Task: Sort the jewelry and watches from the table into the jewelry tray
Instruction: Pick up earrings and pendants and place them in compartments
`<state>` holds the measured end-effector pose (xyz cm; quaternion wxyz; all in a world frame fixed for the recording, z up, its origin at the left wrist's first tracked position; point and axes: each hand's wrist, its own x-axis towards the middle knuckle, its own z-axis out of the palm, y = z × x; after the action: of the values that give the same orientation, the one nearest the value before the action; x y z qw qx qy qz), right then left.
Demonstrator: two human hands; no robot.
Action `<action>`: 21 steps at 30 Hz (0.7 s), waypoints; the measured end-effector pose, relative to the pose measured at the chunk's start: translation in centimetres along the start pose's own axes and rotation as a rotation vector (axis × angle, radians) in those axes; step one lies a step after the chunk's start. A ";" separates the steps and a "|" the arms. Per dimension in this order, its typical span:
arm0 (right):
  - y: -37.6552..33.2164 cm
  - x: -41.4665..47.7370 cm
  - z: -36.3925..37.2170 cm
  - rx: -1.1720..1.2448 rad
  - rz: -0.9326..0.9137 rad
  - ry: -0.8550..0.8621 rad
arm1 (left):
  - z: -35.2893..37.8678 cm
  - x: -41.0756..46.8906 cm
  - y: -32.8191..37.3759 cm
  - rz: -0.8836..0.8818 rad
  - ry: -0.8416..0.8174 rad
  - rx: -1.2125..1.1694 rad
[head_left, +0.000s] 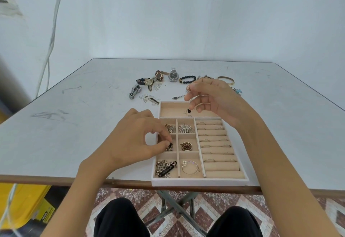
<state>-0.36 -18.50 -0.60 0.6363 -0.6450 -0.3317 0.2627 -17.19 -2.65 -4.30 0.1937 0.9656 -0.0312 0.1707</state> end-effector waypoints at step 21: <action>-0.5 -3.6 1.1 -0.029 -0.045 -0.333 | 3.2 -1.0 -3.5 -0.381 -0.101 0.219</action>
<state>-3.54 -20.61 -0.46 0.5691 -0.5939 -0.4508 0.3467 -16.63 -0.62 -8.68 0.1148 0.9766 0.1607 0.0851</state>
